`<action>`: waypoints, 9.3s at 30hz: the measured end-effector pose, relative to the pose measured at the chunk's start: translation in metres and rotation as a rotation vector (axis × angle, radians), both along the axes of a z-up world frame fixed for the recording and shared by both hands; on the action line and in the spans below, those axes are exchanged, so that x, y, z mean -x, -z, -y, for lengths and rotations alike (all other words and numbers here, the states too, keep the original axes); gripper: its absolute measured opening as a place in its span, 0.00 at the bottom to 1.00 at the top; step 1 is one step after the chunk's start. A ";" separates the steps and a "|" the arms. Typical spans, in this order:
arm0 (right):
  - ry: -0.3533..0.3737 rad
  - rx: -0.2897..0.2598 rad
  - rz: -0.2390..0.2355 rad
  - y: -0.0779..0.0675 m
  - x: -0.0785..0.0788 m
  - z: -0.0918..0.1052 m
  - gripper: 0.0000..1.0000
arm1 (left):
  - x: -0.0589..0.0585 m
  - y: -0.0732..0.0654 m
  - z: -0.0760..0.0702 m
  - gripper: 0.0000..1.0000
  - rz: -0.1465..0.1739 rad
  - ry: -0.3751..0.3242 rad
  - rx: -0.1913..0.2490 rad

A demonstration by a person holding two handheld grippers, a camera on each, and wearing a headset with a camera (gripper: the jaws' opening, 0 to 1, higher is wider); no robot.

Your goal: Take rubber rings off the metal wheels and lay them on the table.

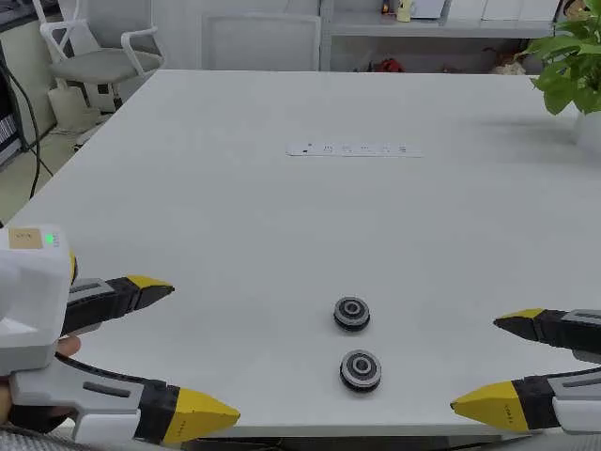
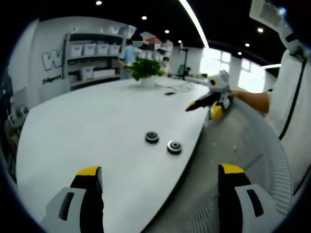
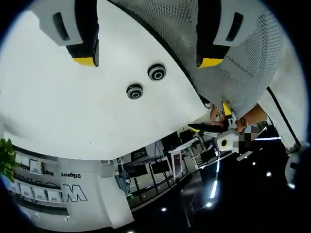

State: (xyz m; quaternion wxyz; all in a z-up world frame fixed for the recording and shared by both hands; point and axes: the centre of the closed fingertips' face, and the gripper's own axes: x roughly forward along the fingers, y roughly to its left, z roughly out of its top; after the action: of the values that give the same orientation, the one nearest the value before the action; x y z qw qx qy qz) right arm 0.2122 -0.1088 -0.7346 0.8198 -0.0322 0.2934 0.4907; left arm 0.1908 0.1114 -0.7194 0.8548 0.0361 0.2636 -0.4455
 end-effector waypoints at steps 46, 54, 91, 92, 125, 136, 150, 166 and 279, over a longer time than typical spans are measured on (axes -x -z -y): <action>0.004 0.011 -0.031 0.010 -0.016 0.006 0.76 | -0.017 0.004 -0.006 1.00 0.054 0.024 -0.063; -0.026 -0.014 -0.059 0.009 -0.017 0.002 0.74 | -0.016 0.012 -0.004 0.98 0.014 0.038 -0.065; -0.219 -0.025 -0.068 0.029 -0.017 -0.047 0.69 | -0.044 -0.006 0.049 0.93 0.057 0.134 0.006; -0.222 -0.026 -0.066 0.029 -0.017 -0.048 0.69 | -0.044 -0.007 0.050 0.93 0.062 0.137 0.006; -0.284 -0.042 0.010 0.038 -0.014 -0.060 0.52 | -0.045 -0.007 0.127 0.74 0.186 0.367 -0.076; -0.301 -0.043 0.023 0.044 -0.016 -0.062 0.43 | -0.049 0.017 0.132 0.68 0.173 0.375 -0.123; -0.339 -0.050 0.018 0.050 -0.019 -0.068 0.39 | -0.045 0.037 0.130 0.52 0.114 0.340 -0.064; -0.400 -0.009 0.028 0.066 -0.012 -0.073 0.30 | -0.039 0.060 0.142 0.38 0.095 0.376 -0.092; -0.154 -0.063 -0.201 0.072 -0.040 -0.064 0.00 | -0.046 0.076 0.144 0.13 0.189 0.396 -0.175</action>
State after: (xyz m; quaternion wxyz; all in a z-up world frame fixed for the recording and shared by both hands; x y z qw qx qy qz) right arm 0.2527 -0.0444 -0.8066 0.7467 0.0205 0.3549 0.5621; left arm 0.2364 -0.0326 -0.7953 0.7651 0.2026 0.2078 -0.5748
